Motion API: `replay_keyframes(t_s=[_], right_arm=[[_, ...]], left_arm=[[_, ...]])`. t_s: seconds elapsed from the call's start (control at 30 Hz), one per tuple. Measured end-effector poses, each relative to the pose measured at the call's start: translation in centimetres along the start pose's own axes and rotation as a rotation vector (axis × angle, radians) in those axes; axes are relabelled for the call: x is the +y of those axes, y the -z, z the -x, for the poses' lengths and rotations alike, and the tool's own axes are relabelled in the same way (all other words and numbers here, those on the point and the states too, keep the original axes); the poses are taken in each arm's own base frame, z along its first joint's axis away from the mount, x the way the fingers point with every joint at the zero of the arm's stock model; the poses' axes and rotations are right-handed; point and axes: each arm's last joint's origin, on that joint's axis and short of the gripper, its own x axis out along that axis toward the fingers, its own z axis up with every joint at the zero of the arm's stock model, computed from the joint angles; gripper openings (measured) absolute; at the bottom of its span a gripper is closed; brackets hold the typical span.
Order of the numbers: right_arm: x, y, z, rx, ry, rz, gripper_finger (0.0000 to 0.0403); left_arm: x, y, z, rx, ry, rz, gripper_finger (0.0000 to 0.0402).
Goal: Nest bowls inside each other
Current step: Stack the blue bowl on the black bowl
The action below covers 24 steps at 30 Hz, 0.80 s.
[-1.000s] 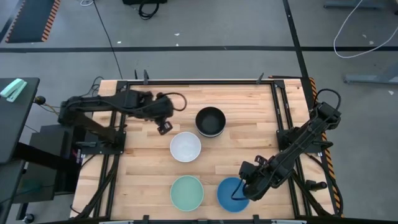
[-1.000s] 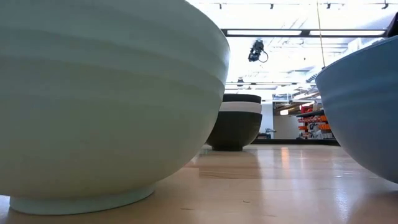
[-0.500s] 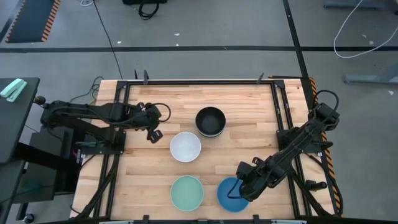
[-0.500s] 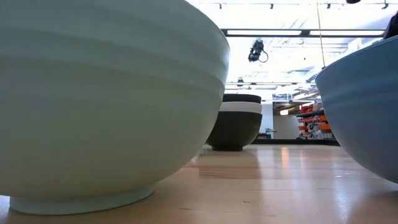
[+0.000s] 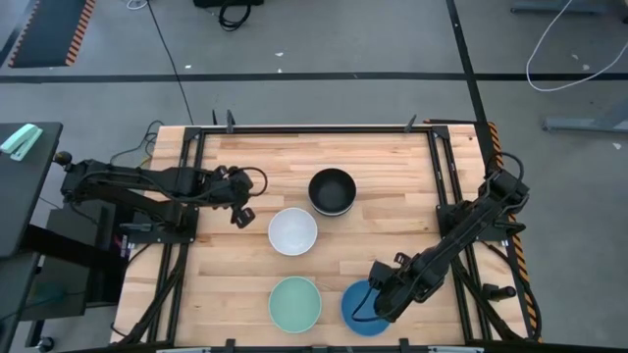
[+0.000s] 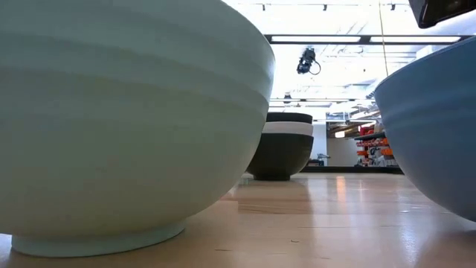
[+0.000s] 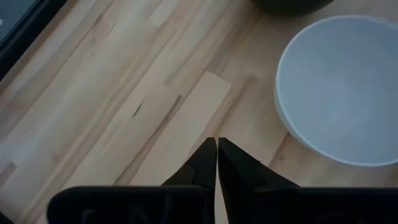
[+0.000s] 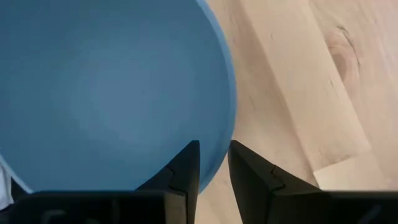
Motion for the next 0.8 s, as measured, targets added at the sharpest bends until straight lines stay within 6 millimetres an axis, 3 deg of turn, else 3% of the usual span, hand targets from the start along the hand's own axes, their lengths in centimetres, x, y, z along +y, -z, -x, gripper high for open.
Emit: replay_keyframes(t_s=[0.53, 0.8], right_arm=[[-0.5, -1.7, -1.6, 0.006, 0.049, -0.005, 0.0086], [-1.0, -2.9, -1.7, -0.001, 0.052, 0.012, 0.0016]], left_arm=[[-0.1, 0.2, -0.4, -0.013, 0.008, 0.006, 0.0021], [-0.1, 0.2, -0.4, -0.014, 0.008, 0.007, 0.0024]])
